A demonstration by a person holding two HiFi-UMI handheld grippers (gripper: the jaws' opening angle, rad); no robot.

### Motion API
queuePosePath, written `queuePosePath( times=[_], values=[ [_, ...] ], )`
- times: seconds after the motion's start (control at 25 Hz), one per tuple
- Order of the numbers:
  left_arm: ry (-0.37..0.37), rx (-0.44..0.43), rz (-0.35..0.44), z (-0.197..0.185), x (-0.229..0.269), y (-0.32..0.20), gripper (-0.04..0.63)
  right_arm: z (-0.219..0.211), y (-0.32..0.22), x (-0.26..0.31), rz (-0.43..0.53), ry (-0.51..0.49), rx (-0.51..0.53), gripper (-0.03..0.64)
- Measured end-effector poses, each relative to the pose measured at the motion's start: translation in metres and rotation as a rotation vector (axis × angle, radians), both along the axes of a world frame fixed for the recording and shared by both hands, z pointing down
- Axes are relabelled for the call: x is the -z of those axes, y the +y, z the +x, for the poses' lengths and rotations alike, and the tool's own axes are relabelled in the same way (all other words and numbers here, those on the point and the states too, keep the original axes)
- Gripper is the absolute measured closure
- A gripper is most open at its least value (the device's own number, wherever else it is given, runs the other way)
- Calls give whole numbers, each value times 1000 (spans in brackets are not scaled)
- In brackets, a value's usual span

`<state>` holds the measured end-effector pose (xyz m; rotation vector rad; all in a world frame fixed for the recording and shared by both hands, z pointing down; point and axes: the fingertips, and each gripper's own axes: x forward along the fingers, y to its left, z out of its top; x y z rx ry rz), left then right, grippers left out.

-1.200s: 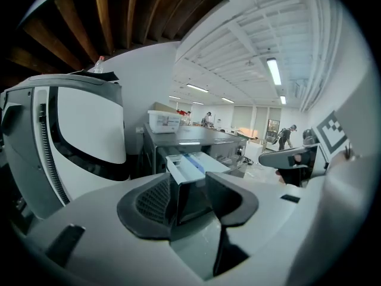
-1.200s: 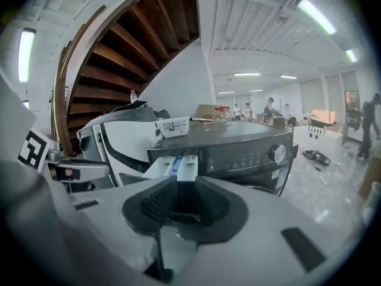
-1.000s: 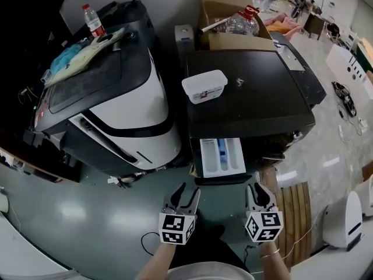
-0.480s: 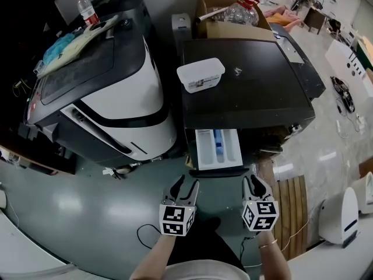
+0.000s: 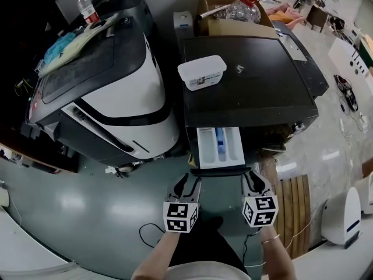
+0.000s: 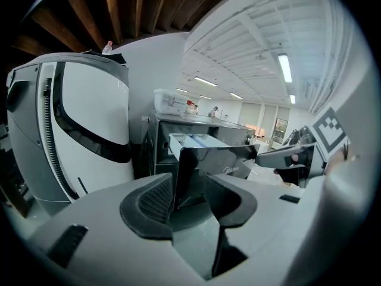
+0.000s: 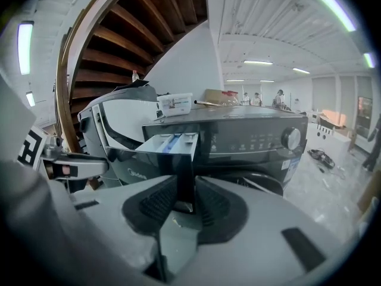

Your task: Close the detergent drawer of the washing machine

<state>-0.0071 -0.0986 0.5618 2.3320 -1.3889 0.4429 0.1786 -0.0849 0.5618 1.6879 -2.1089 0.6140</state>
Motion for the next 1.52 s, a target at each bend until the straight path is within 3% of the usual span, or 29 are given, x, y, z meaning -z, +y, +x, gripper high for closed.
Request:
queuePosePath(
  times=[0.48,1.52],
  values=[
    [-4,3,-13,4,-10,-10,485,-5,-5,-4,6,-2,30,537],
    [-18,15,-5,4,-7,-49,485,-6,-43,-1,16,-4,4,537]
  ],
)
